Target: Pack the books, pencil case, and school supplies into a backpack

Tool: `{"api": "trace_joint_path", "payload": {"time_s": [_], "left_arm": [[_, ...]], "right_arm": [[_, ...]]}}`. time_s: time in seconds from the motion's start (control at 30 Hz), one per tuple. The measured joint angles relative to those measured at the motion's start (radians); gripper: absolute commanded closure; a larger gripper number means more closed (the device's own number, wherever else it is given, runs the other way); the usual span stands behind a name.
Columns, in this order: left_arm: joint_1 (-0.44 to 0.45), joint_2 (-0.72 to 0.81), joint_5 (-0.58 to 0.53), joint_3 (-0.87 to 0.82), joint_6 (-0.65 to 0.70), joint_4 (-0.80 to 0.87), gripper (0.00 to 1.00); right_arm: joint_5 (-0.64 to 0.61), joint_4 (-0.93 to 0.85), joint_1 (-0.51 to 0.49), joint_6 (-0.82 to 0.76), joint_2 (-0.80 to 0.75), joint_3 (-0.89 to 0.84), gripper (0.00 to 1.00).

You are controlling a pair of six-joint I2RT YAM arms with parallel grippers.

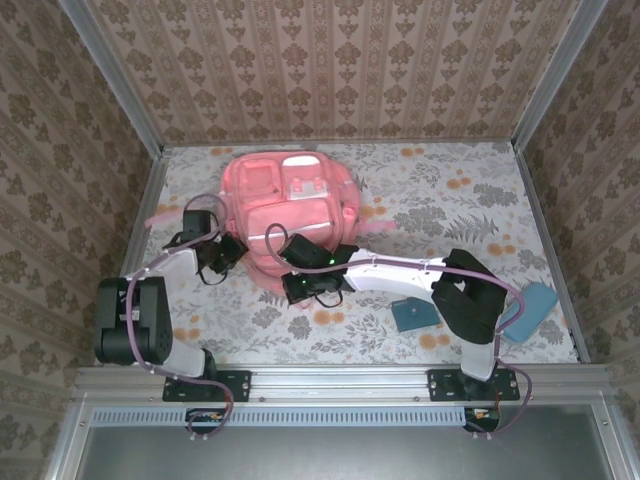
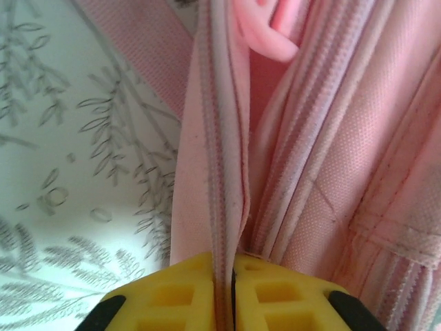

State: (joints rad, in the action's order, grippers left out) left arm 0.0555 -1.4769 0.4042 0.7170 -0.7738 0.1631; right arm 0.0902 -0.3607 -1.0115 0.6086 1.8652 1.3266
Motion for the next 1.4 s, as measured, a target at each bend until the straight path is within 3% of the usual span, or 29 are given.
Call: {"api": "trace_joint_path", "payload": {"time_s": [0.27,0.53,0.83,1.17,1.4], "left_arm": [[0.003,0.047,0.006,0.049,0.025,0.015,0.45],[0.042,0.244,0.067,-0.101,-0.086,-0.005,0.40],[0.113,0.374,0.052,-0.218,-0.262,0.000,0.47],[0.129,0.375,0.045,-0.272,-0.365,-0.047,0.61],[0.136,0.360,0.035,-0.277,-0.391,-0.072,0.86]], "right_arm": [[-0.067,0.015,-0.018,0.093,0.015,0.021,1.00],[-0.115,0.003,-0.017,0.127,0.015,0.045,1.00],[-0.121,-0.006,-0.018,0.137,0.018,0.049,1.00],[-0.144,-0.029,-0.024,0.152,0.020,0.055,1.00],[-0.170,-0.045,-0.032,0.155,0.020,0.056,1.00]]}}
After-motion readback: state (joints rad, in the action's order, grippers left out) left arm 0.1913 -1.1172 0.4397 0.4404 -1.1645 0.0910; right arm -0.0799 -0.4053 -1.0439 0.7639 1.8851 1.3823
